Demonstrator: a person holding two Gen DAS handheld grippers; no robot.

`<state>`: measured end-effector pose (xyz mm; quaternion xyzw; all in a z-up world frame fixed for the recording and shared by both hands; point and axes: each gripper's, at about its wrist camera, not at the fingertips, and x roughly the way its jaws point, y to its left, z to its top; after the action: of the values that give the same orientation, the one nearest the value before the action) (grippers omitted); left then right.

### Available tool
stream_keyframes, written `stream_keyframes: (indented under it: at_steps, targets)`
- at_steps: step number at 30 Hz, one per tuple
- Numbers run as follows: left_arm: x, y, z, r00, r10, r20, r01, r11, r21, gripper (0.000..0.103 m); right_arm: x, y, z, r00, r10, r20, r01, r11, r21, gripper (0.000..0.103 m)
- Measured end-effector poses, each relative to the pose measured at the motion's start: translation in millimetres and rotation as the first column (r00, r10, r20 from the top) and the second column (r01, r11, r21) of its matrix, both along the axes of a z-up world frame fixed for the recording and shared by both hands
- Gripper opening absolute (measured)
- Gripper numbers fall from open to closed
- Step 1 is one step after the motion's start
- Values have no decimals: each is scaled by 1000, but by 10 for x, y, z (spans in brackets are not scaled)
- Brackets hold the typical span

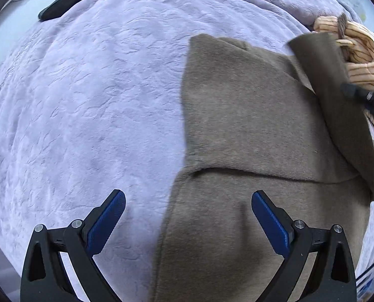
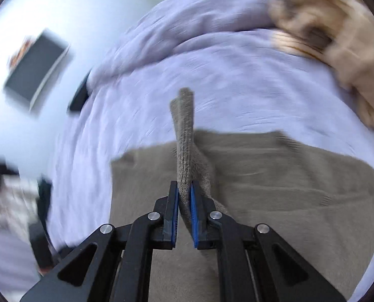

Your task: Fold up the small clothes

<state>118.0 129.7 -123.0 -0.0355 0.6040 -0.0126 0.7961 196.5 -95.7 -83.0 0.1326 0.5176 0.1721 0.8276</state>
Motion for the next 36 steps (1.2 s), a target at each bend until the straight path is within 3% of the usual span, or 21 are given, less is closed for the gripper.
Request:
stream_keyframes:
  at_steps: [4,7,9,11,13,16,19,22,25,28,31,32,34,36]
  targets:
    - [-67,193,17,1000,19,1,-19,1000,19,101,-220,734,-316,976,205,-77,-214,967,-141,10]
    - [-124,323,18,1000,27,4,-27,999,25,101,-407,840,-397,967,220,-132,-234,967,-101,21]
    - [-151,398,-5,999,36,-5,-36,999,22,101,-521,788,-403,960,224,-169,-235,971,-48,52]
    - [-138,408,1,999,45,-9,-45,999,9,101,-625,674,-372,961,209,-180,-215,977,-12,61]
    - [-154,430,47,999,47,1,-47,999,-15,101,-730,487,-327,966,166,-200,-167,986,9,61]
    - [-80,373,133,999,20,24,-19,999,-38,101,-811,36,-297,972,1,-236,11,999,50,61]
    - [13,231,249,998,-22,52,24,998,-55,101,-958,-484,-302,949,-169,-268,197,977,82,61]
    - [258,-10,329,996,-65,64,69,995,-69,101,-1171,-1050,-340,895,-336,-294,371,926,71,61]
    - [400,-268,290,991,-113,75,117,992,-52,101,-1356,-1577,-399,807,-496,-320,536,843,46,61]
    - [526,-430,113,991,-123,45,124,992,-31,101,-1446,-1935,-419,738,-609,-290,634,773,-9,61]
    - [590,-506,-86,993,-115,-19,115,993,11,101,-1447,-2107,-484,708,-644,-290,644,757,-112,61]
    - [584,-508,-88,994,-112,-19,112,994,6,101,-1454,-2136,-528,697,-643,-316,648,754,-104,60]
    - [556,-495,-45,993,-117,-4,117,993,3,101,-1575,-2227,-534,684,-644,-343,697,715,47,59]
    - [540,-487,-28,992,-129,-1,129,992,16,101,-1673,-2252,-515,692,-632,-350,708,690,154,59]
